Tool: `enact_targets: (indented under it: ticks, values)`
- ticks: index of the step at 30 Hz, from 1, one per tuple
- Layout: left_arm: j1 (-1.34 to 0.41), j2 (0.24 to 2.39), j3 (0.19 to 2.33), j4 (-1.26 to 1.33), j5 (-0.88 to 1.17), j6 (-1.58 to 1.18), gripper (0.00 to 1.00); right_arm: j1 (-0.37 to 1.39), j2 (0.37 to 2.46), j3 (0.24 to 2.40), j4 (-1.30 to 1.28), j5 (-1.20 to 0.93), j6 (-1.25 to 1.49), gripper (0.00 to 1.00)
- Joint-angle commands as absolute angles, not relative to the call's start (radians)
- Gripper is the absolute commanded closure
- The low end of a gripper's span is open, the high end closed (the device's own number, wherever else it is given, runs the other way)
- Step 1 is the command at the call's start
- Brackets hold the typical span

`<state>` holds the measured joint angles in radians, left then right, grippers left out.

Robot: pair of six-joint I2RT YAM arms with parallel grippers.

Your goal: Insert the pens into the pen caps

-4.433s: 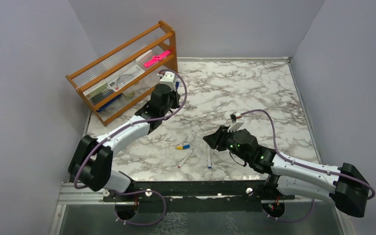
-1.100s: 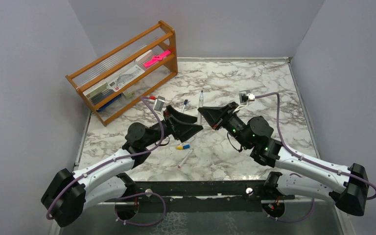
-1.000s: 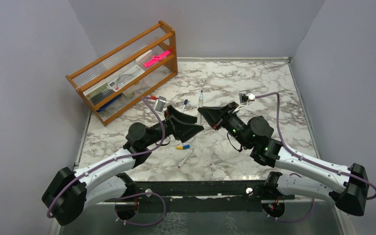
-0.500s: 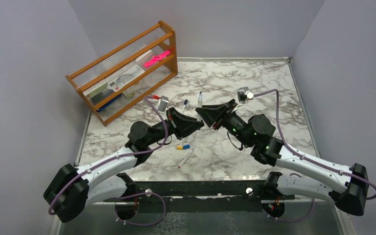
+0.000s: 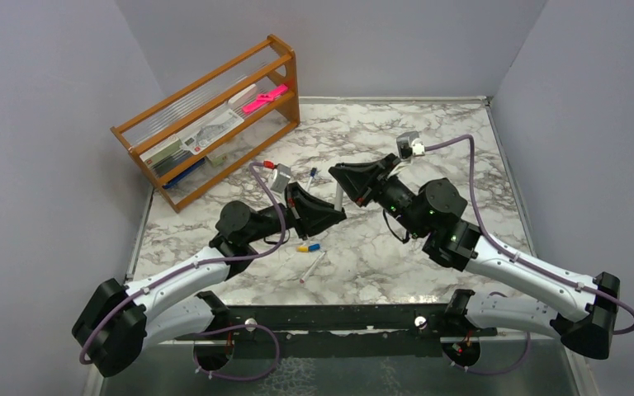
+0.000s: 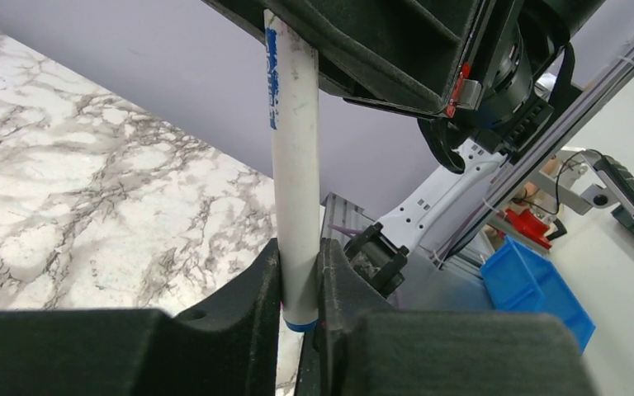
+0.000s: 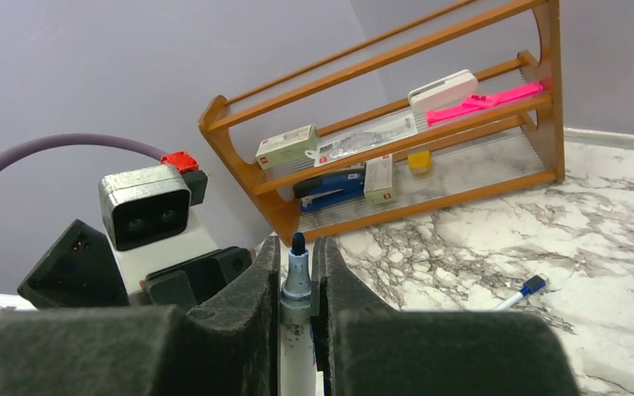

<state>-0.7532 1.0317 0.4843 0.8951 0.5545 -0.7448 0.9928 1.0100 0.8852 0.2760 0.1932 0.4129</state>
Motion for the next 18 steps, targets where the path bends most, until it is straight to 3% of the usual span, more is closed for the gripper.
enact_targets:
  ticks: [1, 4, 10, 13, 15, 18]
  values:
    - [-0.758, 0.996, 0.530, 0.886, 0.570, -0.701, 0.70, 0.995, 1.014, 0.874, 0.254, 0.127, 0.425, 0.98]
    - [-0.758, 0.992, 0.558, 0.881, 0.548, -0.684, 0.65, 0.994, 1.007, 0.849, 0.270, 0.098, 0.456, 0.98]
    - [-0.758, 1.029, 0.622, 0.879, 0.542, -0.671, 0.64, 0.994, 0.996, 0.809, 0.302, 0.063, 0.511, 0.98]
    - [-0.759, 1.056, 0.633, 0.880, 0.551, -0.681, 0.75, 0.995, 0.982, 0.785, 0.330, 0.049, 0.534, 0.98]
    - [-0.759, 1.062, 0.629, 0.881, 0.555, -0.689, 0.77, 0.995, 0.971, 0.769, 0.352, 0.053, 0.542, 0.98]
    - [-0.758, 1.044, 0.611, 0.883, 0.554, -0.695, 0.66, 0.995, 0.953, 0.757, 0.380, 0.073, 0.537, 0.98]
